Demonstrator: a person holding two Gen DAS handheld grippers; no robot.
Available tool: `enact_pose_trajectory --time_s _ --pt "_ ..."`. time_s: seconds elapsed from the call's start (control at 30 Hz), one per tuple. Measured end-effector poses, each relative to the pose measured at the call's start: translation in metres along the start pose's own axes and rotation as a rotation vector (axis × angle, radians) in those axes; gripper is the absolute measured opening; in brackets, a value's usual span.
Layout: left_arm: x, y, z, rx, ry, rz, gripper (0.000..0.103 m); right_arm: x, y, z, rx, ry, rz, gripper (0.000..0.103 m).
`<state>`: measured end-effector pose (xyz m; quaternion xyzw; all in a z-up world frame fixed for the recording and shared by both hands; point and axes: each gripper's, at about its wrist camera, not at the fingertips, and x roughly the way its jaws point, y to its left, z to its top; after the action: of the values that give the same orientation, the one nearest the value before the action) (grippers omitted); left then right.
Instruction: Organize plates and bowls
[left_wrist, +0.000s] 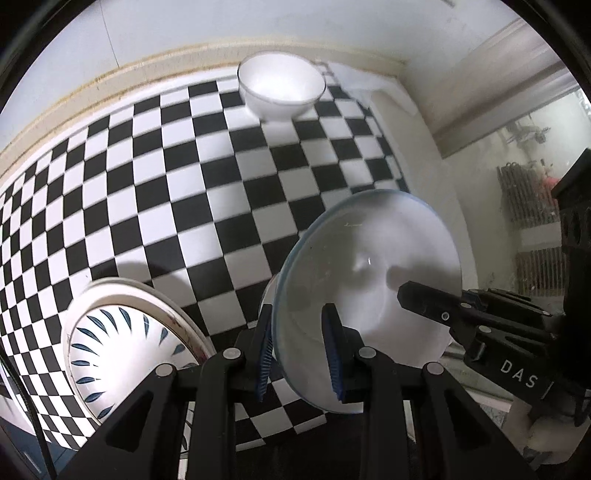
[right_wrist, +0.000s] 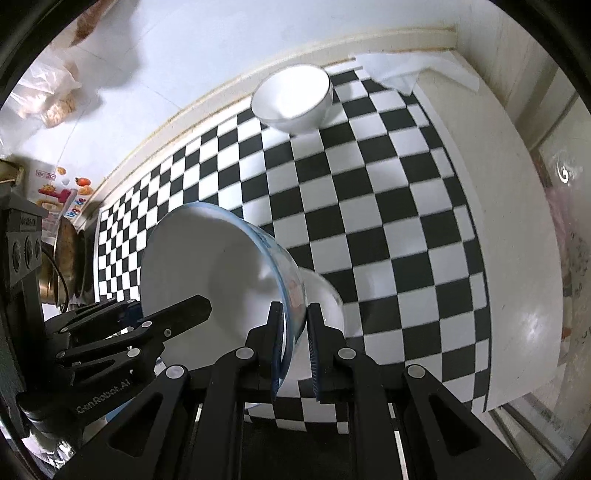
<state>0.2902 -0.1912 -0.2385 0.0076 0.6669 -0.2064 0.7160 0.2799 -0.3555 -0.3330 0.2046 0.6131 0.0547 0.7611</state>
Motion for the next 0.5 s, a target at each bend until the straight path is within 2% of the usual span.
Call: enact_pose_trajectory --time_s 0.5 --pt "0.047 0.004 -0.002 -0.002 0.111 0.030 0.023 0.051 -0.019 -0.011 0.050 0.112 -0.023 0.014"
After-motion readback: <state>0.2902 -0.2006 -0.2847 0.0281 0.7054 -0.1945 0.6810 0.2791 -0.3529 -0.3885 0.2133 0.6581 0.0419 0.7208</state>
